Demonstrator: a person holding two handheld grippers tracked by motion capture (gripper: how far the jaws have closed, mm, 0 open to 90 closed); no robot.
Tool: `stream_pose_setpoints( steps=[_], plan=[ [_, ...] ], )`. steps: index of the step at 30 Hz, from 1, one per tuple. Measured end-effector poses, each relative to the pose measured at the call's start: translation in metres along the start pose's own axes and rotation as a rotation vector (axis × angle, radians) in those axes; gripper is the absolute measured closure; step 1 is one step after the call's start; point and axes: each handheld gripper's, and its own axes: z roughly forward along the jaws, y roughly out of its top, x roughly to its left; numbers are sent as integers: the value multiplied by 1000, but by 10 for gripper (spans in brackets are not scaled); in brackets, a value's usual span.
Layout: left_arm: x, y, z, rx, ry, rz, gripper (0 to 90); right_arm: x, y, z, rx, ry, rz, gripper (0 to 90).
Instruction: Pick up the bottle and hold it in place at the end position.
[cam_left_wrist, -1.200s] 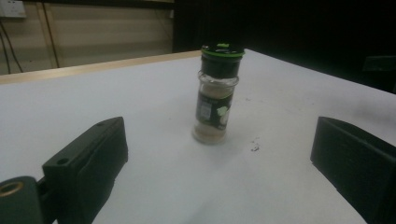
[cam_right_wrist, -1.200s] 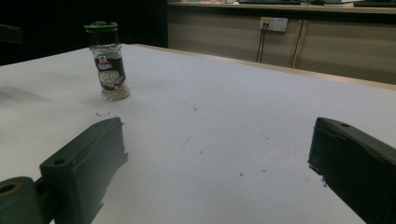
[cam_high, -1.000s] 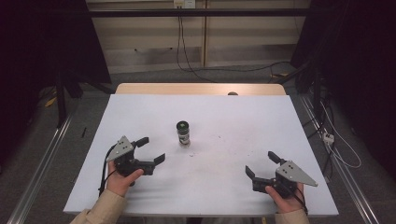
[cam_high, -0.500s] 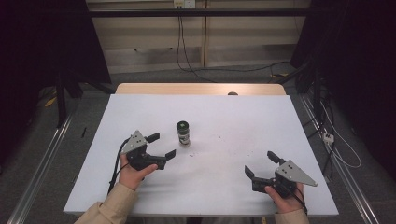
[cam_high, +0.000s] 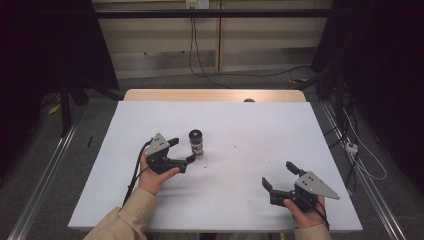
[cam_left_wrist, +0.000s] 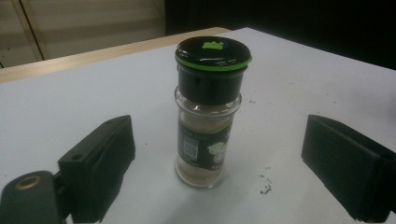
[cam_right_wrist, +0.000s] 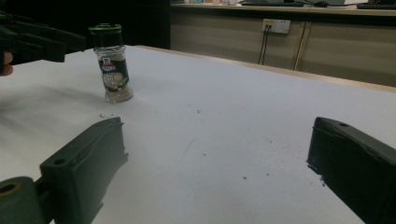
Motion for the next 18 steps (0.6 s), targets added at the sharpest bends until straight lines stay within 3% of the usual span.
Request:
stream_pose_setpoints(
  steps=[11, 18],
  plan=[
    [5, 4, 19, 47, 28, 8, 161, 0, 0, 0, 0, 5, -3, 34],
    [5, 4, 30, 71, 18, 12, 212, 0, 0, 0, 0, 8, -3, 35]
  ],
)
